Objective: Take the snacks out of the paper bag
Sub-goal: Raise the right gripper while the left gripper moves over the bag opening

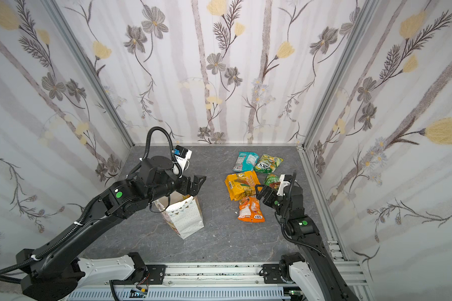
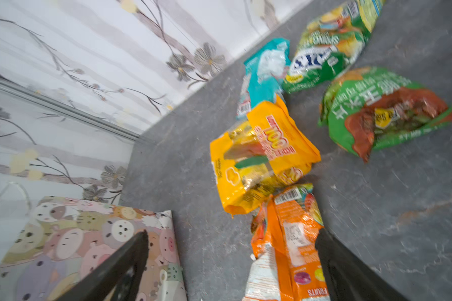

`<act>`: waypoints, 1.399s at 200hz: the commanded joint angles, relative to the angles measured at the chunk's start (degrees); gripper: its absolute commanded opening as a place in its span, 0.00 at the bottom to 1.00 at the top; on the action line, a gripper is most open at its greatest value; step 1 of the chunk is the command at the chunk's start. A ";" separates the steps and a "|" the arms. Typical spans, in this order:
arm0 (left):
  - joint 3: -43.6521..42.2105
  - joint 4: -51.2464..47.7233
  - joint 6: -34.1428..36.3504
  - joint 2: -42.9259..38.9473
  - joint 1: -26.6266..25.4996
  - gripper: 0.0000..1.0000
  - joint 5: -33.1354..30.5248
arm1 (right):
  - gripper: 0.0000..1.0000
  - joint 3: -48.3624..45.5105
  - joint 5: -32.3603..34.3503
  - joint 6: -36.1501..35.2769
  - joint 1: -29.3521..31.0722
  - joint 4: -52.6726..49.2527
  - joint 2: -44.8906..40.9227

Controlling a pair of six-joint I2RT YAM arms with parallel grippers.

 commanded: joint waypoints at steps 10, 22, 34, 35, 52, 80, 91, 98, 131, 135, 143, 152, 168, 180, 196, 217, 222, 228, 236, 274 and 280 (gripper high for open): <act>0.35 1.51 -5.23 -0.86 4.72 0.99 -2.66 | 0.99 8.79 -1.22 -2.97 5.36 1.65 2.70; 0.70 -0.24 -7.23 -0.76 7.39 0.98 -2.54 | 0.99 12.23 -2.27 -4.20 8.63 2.50 4.66; 0.71 -2.71 -9.25 -0.52 10.08 0.98 -2.31 | 0.99 14.86 -5.00 -5.07 11.28 4.06 6.79; 0.71 -2.97 -9.43 -0.47 10.18 0.98 -2.31 | 0.99 15.13 -5.12 -5.11 11.53 4.24 6.99; 2.99 -7.16 -12.18 0.18 13.45 0.96 -2.29 | 0.99 18.72 -9.85 -6.35 15.10 5.83 10.26; 3.62 -14.12 -16.13 1.68 17.00 0.86 -2.77 | 0.99 24.72 -12.94 -9.94 21.53 5.10 15.54; 3.86 -17.07 -17.80 2.50 17.98 0.75 -3.33 | 0.99 26.52 -13.26 -10.93 23.48 4.77 17.42; 3.71 -18.52 -18.69 2.80 18.42 0.71 -3.43 | 0.99 27.40 -13.51 -11.22 24.28 4.75 18.32; 2.78 -24.00 -21.63 6.09 20.25 0.58 -0.33 | 0.99 29.10 -13.82 -11.14 26.00 5.04 20.85; 2.61 -24.34 -22.22 6.69 20.37 0.57 0.14 | 0.99 29.20 -13.81 -11.10 26.09 5.11 20.98; 2.31 -24.81 -23.26 7.94 20.52 0.56 1.56 | 0.99 29.20 -13.80 -10.99 26.18 5.03 21.16; 1.97 -24.81 -24.38 9.36 20.55 0.56 3.56 | 0.99 29.16 -13.78 -10.96 26.36 5.08 21.29; 1.94 -24.18 -26.53 12.35 20.48 0.55 7.20 | 0.99 28.94 -13.66 -10.97 26.44 4.87 21.42; 1.77 -23.22 -27.56 14.22 20.50 0.55 10.20 | 0.99 28.83 -13.67 -10.97 26.42 4.62 21.54; 1.90 -23.04 -29.00 16.15 20.23 0.52 11.17 | 0.99 28.77 -13.51 -10.97 26.47 4.08 21.56; -0.38 -21.94 -31.82 16.89 19.45 0.45 10.71 | 0.99 28.34 -12.95 -11.06 26.49 4.05 21.12; -0.98 -21.78 -32.73 17.04 19.32 0.44 10.50 | 0.99 28.16 -12.82 -11.06 26.54 4.06 21.08; -1.65 -21.75 -33.88 17.25 19.09 0.42 10.01 | 0.99 27.99 -12.71 -11.12 26.53 4.22 20.99; -2.45 -21.86 -35.18 17.56 18.54 0.42 9.24 | 0.99 27.80 -12.68 -11.14 26.49 4.33 20.90; -7.20 -19.93 -38.79 19.33 15.88 0.46 7.20 | 0.99 27.71 -13.27 -11.57 26.52 4.55 21.51; -8.05 -19.24 -39.19 19.58 15.87 0.47 7.17 | 0.99 27.63 -13.29 -11.58 26.49 4.62 21.60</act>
